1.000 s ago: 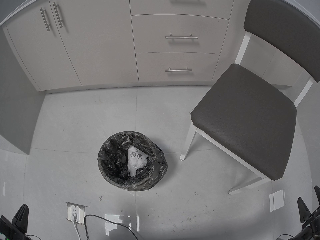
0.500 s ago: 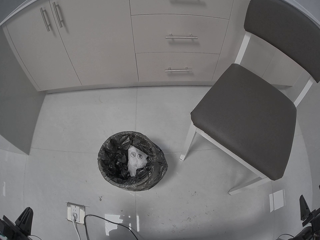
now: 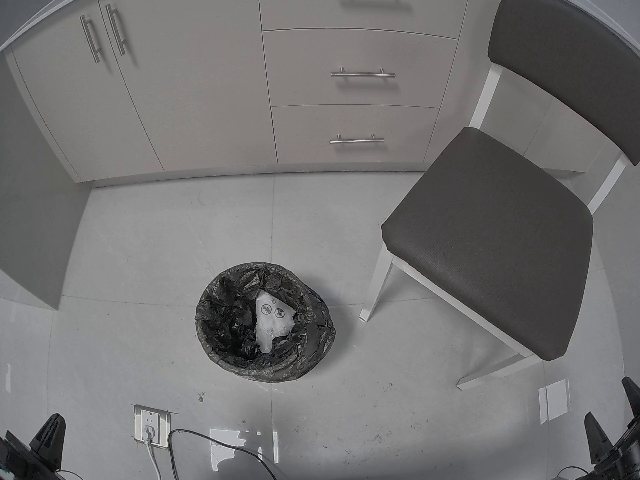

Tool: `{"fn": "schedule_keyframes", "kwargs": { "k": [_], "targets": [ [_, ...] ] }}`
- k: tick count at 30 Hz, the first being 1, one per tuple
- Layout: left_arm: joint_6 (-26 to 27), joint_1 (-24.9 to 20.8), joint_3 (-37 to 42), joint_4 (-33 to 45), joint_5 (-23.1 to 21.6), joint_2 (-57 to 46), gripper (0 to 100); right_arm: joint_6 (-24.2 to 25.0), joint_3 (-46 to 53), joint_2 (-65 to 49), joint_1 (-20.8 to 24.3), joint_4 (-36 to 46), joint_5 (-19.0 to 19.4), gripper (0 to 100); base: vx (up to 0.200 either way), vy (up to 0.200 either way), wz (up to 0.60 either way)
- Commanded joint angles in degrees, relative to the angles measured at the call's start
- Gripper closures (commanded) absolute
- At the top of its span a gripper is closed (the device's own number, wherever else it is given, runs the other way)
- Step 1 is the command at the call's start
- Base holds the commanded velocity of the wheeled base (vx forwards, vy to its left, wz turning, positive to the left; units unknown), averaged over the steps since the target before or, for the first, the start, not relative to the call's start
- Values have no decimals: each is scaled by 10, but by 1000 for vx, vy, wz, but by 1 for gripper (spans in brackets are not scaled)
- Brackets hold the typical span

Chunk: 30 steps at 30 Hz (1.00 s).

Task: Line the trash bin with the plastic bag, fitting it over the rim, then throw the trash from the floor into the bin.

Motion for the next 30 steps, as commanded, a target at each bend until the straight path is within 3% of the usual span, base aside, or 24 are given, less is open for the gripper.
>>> {"fn": "schedule_keyframes", "kwargs": {
  "k": [1,2,3,30],
  "targets": [
    [-5,0,2,-1,31,-7,100,18,3,-10,2,7,-66,0,0,0,0],
    [-5,0,2,-1,31,-7,100,18,3,-10,2,7,-66,0,0,0,0],
    [0,0,10,0,57,-7,100,13,1,-11,3,12,-114,0,0,0,0],
    [-8,-1,19,-17,65,-7,100,-6,8,-9,3,25,-95,0,0,0,0]
  ]
}}
